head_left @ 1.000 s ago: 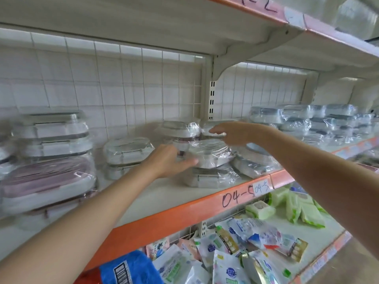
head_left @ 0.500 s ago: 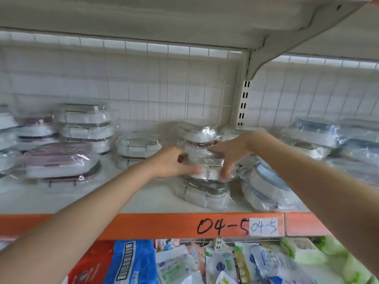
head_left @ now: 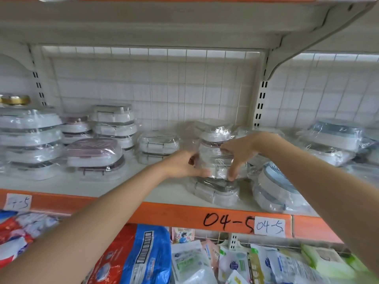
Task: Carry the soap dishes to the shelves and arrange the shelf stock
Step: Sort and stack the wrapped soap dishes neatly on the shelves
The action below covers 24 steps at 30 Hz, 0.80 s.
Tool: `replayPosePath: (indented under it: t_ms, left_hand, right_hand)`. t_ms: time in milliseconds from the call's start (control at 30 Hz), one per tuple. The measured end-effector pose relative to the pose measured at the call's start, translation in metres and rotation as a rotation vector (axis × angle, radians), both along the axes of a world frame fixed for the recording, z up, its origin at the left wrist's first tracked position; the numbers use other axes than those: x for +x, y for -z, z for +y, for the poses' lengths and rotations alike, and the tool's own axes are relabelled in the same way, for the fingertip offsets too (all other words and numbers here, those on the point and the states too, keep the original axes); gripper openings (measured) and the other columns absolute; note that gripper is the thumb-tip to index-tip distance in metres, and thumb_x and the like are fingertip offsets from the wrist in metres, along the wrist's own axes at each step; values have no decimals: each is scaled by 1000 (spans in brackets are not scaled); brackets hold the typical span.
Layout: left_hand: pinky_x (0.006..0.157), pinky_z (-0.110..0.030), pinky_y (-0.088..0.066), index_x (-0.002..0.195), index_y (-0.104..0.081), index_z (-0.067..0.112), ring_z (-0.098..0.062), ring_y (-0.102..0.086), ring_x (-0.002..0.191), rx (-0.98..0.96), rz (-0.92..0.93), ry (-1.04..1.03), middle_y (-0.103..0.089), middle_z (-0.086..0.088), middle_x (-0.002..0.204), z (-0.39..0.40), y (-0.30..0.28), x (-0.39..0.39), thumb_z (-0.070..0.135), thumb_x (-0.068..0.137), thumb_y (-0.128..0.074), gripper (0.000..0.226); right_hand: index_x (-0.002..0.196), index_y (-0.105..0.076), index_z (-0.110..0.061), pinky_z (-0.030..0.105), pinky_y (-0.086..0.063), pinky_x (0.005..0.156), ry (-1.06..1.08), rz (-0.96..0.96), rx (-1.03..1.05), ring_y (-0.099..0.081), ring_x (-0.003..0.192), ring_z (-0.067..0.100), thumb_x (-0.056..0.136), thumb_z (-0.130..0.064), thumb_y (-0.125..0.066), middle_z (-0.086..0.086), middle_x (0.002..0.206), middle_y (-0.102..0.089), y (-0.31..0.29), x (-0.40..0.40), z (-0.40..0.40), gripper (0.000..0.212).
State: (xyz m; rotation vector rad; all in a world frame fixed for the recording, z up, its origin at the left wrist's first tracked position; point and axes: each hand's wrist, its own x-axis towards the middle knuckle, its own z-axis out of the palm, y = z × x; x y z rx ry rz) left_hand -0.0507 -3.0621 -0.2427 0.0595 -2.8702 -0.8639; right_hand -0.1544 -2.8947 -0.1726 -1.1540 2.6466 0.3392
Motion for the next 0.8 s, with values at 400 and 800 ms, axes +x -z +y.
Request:
replayPosePath:
  t_ms: [400,800]
  left_hand:
    - [105,-20,-30,148,-30,14,-17,-41,134,-132,-212,76,-38,3,149,12,-7,9,47,74,-77,93]
    - [114,-26,-26,149,-31,22,-11,-34,138,-139,-188,225,-32,8,153,-6,-6,-9,50,66,-82,101]
  right_hand:
    - [130,-37,-12,41,-44,96,167,56,-401,-49,110,24,66,-62,-73,3,122,-47,-17,22,23,88]
    - [122,-37,-17,40,-45,91,261,112,-379,-42,93,16,58,-71,-70,-4,105,-37,-20,26,13,91]
